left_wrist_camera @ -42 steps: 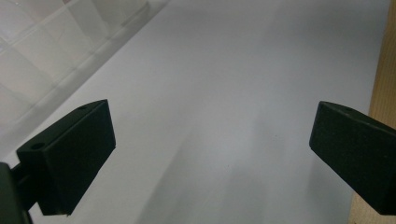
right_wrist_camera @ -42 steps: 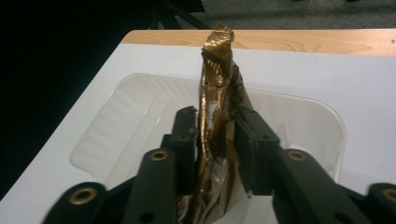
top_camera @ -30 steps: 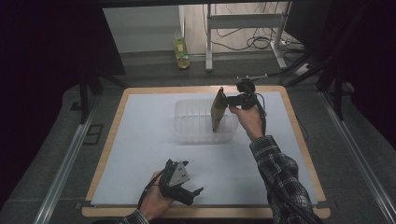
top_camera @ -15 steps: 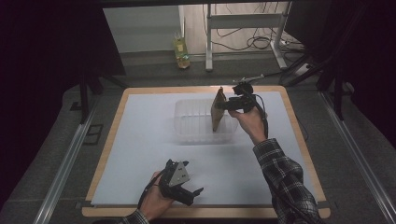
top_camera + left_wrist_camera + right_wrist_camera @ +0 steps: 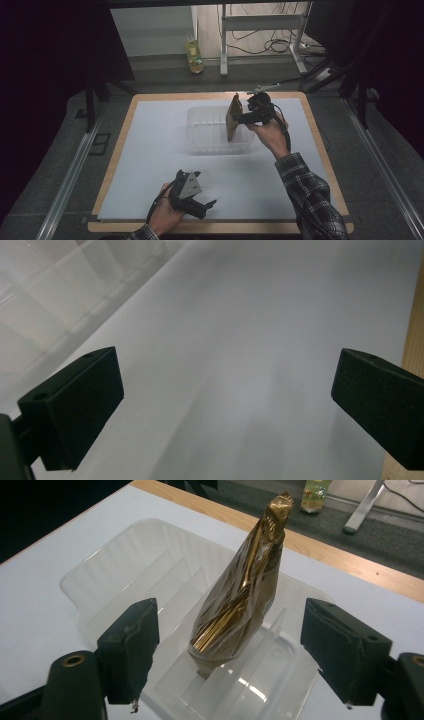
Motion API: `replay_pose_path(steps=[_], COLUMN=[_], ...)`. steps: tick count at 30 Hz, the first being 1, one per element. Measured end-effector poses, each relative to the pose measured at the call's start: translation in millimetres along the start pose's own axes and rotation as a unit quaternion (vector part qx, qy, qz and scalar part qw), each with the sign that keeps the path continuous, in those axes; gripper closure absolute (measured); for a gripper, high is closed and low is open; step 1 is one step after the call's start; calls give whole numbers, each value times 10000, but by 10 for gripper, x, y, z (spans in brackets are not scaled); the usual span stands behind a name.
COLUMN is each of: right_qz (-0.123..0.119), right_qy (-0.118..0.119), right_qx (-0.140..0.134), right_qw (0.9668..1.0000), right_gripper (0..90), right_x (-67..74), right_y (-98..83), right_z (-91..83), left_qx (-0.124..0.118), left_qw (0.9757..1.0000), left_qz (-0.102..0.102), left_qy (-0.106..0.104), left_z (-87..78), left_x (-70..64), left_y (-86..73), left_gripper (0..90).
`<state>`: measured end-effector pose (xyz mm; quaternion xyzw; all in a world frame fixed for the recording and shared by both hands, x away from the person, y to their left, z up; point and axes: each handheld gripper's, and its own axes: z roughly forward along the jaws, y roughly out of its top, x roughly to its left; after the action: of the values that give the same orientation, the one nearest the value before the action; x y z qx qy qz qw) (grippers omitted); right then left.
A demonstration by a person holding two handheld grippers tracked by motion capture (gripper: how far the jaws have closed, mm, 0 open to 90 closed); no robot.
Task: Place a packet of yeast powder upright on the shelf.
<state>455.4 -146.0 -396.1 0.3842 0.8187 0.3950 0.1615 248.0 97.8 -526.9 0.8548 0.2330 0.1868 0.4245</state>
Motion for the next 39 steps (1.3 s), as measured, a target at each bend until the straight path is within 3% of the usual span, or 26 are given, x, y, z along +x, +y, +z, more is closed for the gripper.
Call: replay_pose_path(steps=[11,39], right_qz=[-171,-465], right_qy=[44,190], right_qx=[-102,-368], right_qw=[9998,9981], right_gripper=[168,142], right_x=[79,216], right_y=[-54,-406], right_z=[-115,-421], left_qx=[26,-48], left_qw=[10000,10000], left_qz=[31,28], left_qy=[17,12], left_z=[5,8], left_x=[-9,-1], left_y=[1,-5], left_gripper=[3,0])
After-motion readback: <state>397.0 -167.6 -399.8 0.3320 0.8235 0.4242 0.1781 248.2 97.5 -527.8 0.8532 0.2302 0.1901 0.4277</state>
